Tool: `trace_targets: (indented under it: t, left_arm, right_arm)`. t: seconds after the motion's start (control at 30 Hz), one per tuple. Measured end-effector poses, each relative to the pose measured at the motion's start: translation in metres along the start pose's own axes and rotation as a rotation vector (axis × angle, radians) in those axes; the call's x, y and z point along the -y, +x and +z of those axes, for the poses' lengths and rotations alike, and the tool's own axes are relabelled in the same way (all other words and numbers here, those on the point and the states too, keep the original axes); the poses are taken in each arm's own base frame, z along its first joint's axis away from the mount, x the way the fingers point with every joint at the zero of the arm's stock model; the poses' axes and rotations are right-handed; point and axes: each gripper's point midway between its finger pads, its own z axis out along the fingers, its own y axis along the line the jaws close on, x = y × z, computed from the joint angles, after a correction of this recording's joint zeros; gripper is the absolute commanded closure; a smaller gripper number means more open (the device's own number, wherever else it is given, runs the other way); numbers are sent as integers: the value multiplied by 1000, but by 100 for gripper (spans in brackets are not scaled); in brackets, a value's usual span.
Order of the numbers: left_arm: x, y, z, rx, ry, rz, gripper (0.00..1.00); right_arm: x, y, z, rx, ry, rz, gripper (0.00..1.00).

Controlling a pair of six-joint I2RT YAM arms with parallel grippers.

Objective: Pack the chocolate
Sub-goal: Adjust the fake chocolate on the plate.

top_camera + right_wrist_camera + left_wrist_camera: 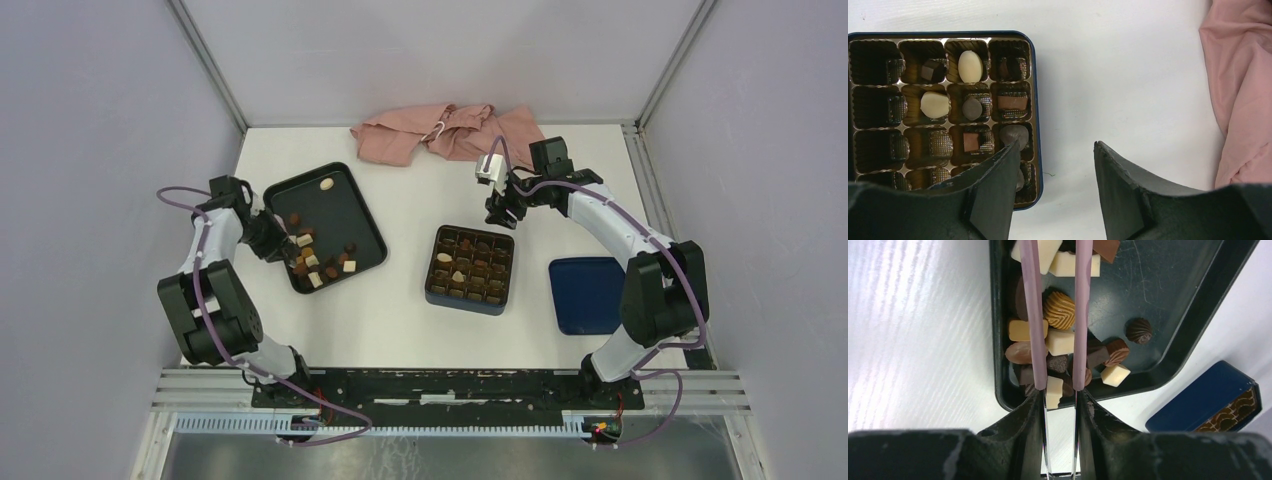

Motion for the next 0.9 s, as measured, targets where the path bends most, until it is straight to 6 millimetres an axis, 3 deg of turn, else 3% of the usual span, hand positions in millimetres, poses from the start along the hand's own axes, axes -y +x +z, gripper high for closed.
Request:
trace_targets:
  t: [0.17,0.47,0.9]
  left_arm:
    - [-3,-2,-1,3,-45,11,66]
    - [0,8,13,-74,-161,95,65]
    - [7,-14,27,-139,-212,151,65]
  right_arm:
    - [-1,0,0,1,-3,1,38]
    - [-3,0,1,9,-12,3,38]
    - [-3,-1,1,16,-17,5,38]
